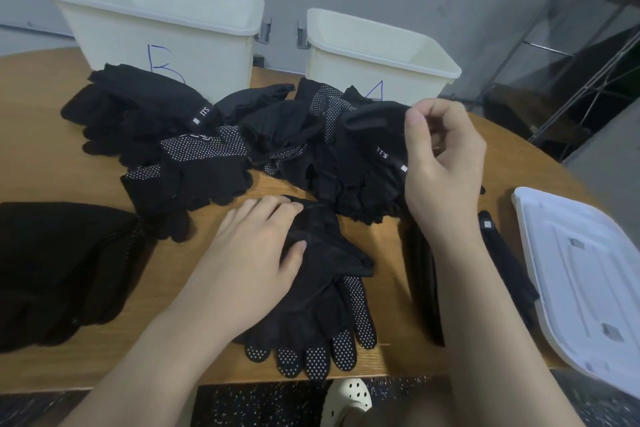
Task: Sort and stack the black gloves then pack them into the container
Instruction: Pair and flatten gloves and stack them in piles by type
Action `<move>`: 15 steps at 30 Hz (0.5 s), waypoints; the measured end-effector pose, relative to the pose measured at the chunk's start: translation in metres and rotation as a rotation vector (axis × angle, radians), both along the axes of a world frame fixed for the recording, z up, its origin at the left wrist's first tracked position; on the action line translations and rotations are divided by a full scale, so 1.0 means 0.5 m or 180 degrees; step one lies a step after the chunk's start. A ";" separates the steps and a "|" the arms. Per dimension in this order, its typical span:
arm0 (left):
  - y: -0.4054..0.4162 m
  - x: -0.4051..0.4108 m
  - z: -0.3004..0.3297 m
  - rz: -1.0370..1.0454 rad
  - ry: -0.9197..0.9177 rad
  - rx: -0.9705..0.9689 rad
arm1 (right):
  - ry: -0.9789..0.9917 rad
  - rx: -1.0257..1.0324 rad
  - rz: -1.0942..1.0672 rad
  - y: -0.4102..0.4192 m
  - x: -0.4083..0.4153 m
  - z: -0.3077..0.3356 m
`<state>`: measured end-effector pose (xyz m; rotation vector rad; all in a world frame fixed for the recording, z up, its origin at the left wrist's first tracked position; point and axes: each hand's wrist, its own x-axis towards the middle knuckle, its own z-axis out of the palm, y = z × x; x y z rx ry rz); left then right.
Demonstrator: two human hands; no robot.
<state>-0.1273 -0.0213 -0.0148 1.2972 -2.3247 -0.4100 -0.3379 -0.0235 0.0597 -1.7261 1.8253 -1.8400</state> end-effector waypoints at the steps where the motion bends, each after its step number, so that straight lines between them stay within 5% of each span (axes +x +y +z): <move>1: 0.000 -0.001 0.000 0.0021 0.0036 -0.0029 | -0.0090 -0.0029 0.0129 0.008 0.007 0.009; 11: 0.034 -0.003 0.058 0.0565 0.2771 -0.0041 | -0.1270 0.0431 0.1604 0.061 0.064 0.006; 15: 0.030 0.030 0.071 0.0574 0.2700 -0.0183 | -0.1587 0.0704 0.1740 0.064 0.079 -0.002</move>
